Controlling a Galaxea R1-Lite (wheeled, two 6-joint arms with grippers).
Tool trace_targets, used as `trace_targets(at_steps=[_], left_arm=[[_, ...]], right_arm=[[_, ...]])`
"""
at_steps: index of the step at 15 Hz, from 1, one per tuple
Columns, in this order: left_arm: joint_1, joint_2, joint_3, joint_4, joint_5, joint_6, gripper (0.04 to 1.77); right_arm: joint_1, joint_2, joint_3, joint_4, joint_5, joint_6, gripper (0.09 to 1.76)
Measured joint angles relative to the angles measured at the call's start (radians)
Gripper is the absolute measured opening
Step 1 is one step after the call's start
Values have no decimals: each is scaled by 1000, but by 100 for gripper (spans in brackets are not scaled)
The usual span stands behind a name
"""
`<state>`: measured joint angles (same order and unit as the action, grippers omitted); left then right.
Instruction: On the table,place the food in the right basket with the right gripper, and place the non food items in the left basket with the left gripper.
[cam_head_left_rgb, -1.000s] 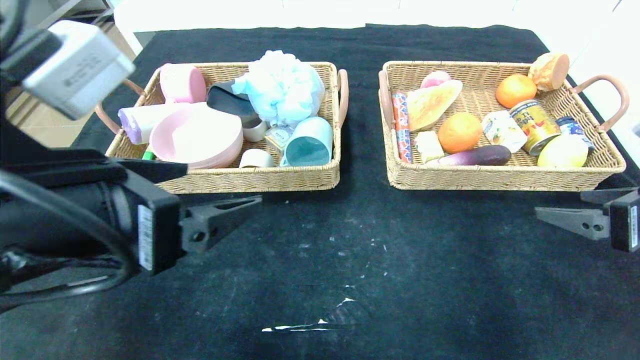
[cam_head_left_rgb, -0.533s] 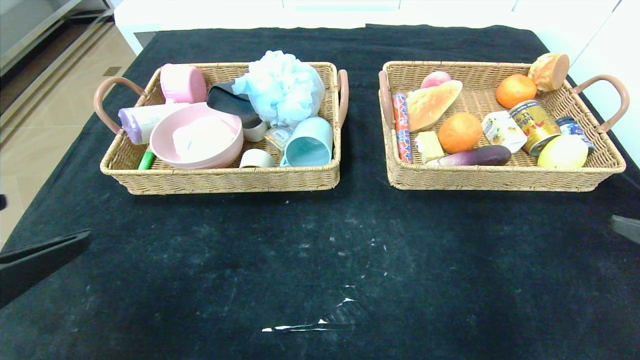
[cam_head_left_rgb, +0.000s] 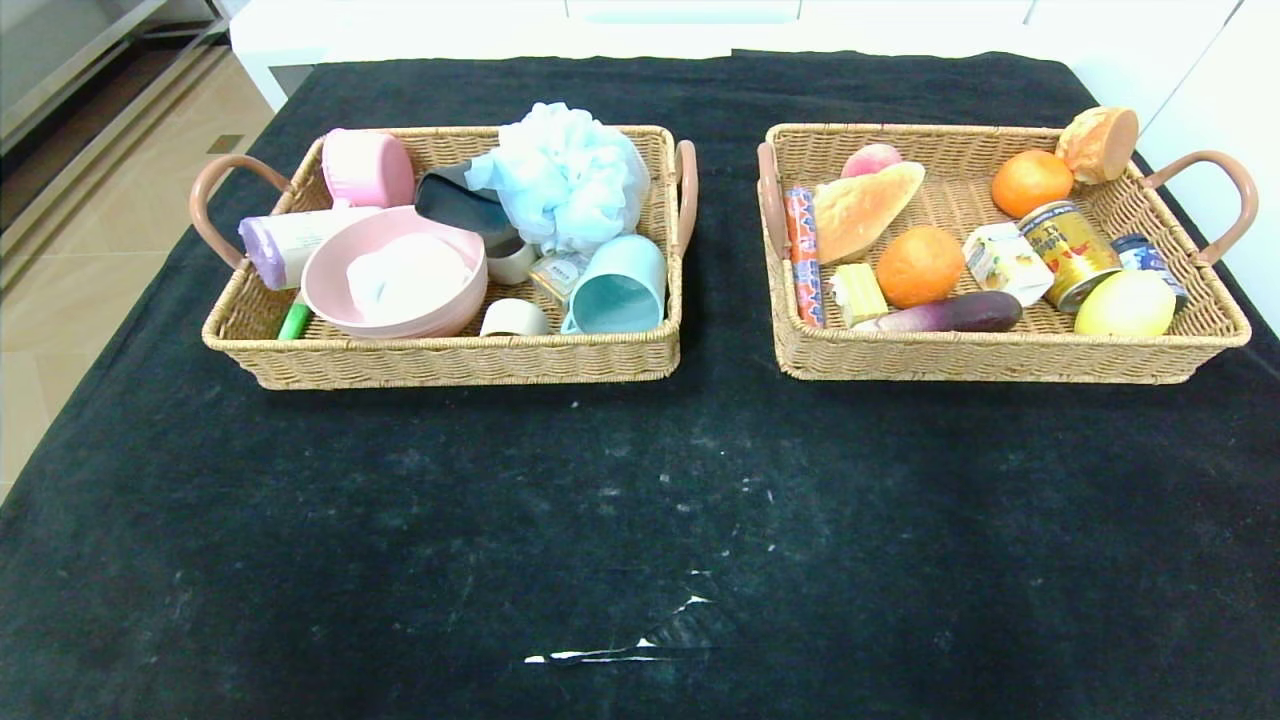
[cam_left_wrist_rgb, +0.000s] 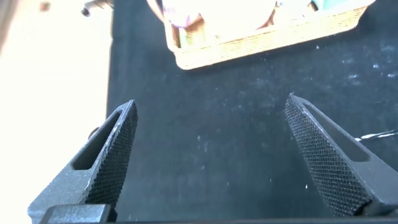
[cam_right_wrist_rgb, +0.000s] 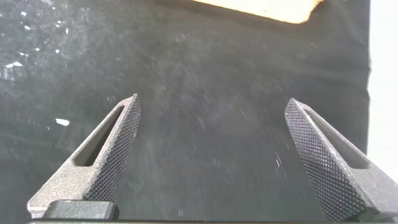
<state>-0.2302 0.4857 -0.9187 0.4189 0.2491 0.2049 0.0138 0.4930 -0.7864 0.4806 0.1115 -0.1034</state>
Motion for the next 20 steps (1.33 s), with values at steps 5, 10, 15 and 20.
trace_targets(at_steps=[5,10,15,20], left_arm=[[85,-159,3,117,-79,-17,172],[167,-207,-10,120,-81,-66,172],[222,-316,98,110,-119,-64,172],[228,-446,266,59,-203,-66,172]], right_arm=[[-49,-196,77,31,1,-1,170],[-42,-275,116,20,-7,1,170],[-27,-378,177,-22,-18,-1,170],[-23,-449,358,-371,-144,-5,170]])
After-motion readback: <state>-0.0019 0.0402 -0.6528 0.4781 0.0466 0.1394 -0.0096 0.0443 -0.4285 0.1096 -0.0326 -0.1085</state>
